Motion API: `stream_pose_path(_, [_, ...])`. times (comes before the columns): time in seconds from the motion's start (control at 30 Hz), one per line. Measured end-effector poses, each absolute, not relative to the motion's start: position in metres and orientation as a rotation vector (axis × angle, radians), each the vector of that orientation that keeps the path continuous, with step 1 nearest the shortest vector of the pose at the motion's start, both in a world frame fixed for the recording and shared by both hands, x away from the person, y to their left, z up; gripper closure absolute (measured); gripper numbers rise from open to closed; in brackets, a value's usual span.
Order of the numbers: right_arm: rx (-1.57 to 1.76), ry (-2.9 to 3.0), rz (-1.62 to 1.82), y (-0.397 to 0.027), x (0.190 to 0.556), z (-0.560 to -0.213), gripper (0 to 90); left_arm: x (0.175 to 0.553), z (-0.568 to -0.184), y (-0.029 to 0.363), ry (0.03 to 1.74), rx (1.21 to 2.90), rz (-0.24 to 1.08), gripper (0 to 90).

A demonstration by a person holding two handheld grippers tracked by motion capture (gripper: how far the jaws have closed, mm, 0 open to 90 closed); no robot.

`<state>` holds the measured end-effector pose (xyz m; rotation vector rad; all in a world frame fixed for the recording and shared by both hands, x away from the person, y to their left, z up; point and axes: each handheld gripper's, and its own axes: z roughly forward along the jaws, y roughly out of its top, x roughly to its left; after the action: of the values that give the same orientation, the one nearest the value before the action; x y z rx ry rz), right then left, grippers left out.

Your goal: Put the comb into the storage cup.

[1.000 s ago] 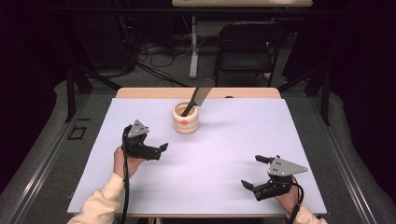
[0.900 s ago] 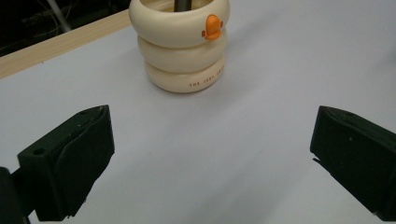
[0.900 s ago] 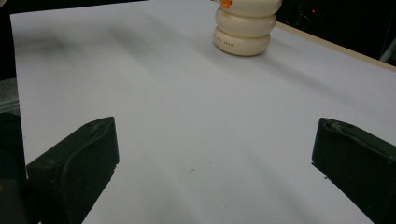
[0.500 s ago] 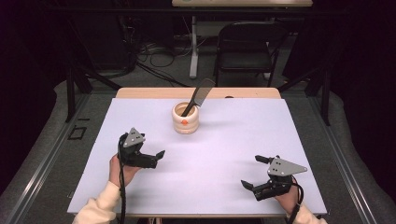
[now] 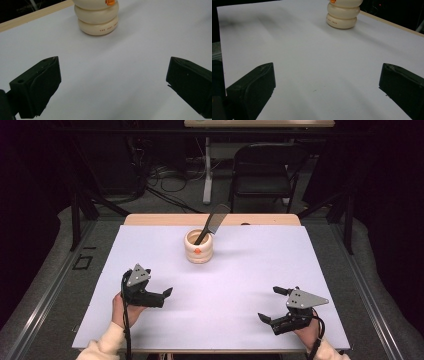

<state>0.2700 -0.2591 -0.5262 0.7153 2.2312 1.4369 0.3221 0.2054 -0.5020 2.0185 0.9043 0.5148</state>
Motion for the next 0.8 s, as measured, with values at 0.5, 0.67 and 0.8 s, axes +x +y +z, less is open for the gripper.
stream_pose_path(0.5, [0.722, 2.236, 1.432, -0.259, 0.27, -0.527, 0.1, 0.306, -0.507, 0.213, 0.906, 2.02, 0.516, 0.0])
stream_pose_path(0.67, [0.727, 2.239, 1.432, -0.259, 0.27, -0.527, 0.1, 0.301, -0.508, 0.215, 0.903, 2.01, 0.524, 0.0])
stream_pose_path(0.8, [0.724, 2.236, 1.436, -0.259, 0.271, -0.527, 0.0, 0.297, -0.509, 0.216, 0.902, 2.004, 0.533, 0.0])
